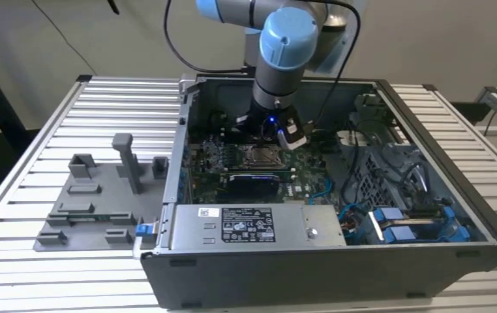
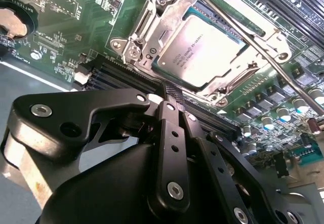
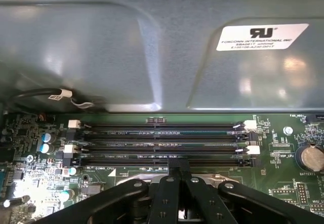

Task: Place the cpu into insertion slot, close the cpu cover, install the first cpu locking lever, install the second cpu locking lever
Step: 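Install the first cpu locking lever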

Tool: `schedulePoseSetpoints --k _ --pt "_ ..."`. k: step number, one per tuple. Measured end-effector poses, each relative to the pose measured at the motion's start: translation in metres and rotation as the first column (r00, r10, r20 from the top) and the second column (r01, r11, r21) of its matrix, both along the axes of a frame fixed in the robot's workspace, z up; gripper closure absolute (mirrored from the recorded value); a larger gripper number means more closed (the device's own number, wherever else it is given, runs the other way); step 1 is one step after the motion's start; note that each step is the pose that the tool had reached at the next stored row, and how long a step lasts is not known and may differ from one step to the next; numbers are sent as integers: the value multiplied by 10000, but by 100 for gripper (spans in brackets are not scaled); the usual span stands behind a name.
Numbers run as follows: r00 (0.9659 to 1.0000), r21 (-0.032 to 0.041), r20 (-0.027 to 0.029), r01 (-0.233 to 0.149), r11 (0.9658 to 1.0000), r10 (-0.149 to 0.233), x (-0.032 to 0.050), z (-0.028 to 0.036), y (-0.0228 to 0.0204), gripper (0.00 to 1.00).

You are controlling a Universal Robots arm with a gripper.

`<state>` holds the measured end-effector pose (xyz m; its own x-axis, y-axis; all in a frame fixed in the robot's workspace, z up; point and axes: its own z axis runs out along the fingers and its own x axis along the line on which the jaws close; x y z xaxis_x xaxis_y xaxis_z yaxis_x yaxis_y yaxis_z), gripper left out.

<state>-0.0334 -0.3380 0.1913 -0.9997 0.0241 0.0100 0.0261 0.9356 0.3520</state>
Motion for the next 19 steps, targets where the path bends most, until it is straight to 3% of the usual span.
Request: schedulePoseSetpoints --k 10,19 --pt "10000 73 25 -1 10000 1 48 -8 0 89" --pt "9998 276 210 -4 9996 -2 66 -11 2 89"
